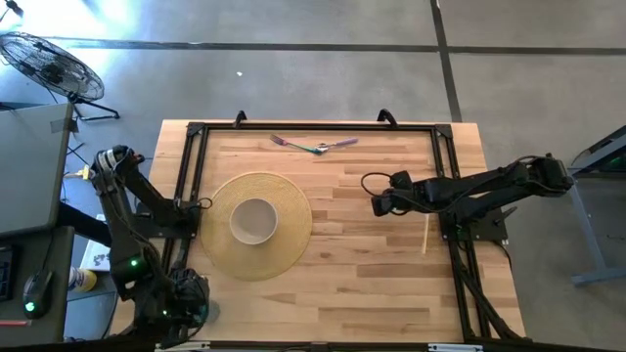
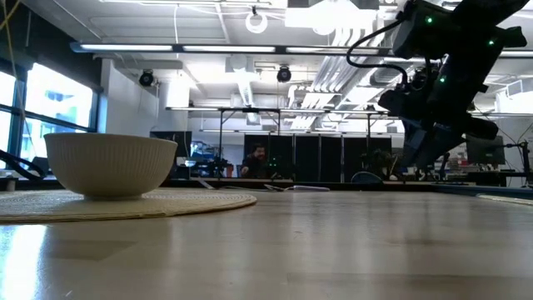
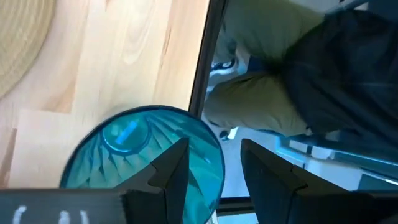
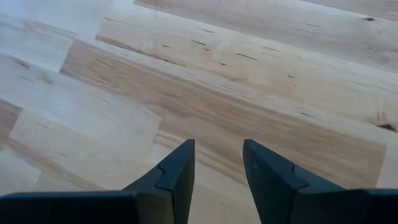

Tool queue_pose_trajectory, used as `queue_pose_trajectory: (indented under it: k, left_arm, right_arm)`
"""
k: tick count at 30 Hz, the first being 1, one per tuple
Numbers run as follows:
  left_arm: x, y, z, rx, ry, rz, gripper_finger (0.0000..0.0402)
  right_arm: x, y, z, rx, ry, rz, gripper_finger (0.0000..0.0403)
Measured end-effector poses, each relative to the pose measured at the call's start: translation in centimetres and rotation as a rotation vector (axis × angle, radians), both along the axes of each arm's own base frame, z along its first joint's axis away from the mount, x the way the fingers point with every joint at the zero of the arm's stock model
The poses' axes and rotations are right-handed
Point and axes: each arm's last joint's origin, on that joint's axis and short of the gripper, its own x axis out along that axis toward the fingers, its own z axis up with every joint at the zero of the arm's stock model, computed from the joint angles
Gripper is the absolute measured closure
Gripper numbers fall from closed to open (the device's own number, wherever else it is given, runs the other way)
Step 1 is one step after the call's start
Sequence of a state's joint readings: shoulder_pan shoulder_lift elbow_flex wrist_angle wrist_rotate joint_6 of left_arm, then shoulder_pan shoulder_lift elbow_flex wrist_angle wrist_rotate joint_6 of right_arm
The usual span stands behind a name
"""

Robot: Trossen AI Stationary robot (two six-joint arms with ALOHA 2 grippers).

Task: Pick & Place Utensil
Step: Put the cup on the brown mat

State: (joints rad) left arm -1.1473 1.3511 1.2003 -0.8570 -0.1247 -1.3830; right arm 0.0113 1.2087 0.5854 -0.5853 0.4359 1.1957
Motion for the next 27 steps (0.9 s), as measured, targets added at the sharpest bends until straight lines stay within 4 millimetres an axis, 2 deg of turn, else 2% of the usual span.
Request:
queue_pose_trajectory:
  k: [8,18,27]
  left_arm:
    - [0.5,-1.5,-2.2,0.048,0.093,-0.014,0.0259]
    - [0.7,-1.8,-3.1,0.092,0.115,0.005,0.0264]
    - [0.5,-1.4,-3.2,0.142,0.118,0.003,0.0346]
  right_arm:
    - [0.1,0.0,0.0,-0.002,-0.012,-0.001,0.0273]
    - [0.3,-0.1,0.1,-0.024,-0.034,-0.01,0.0273]
    - [0.3,-0.1,0.2,-0.034,-0.035,-0.014,0.0273]
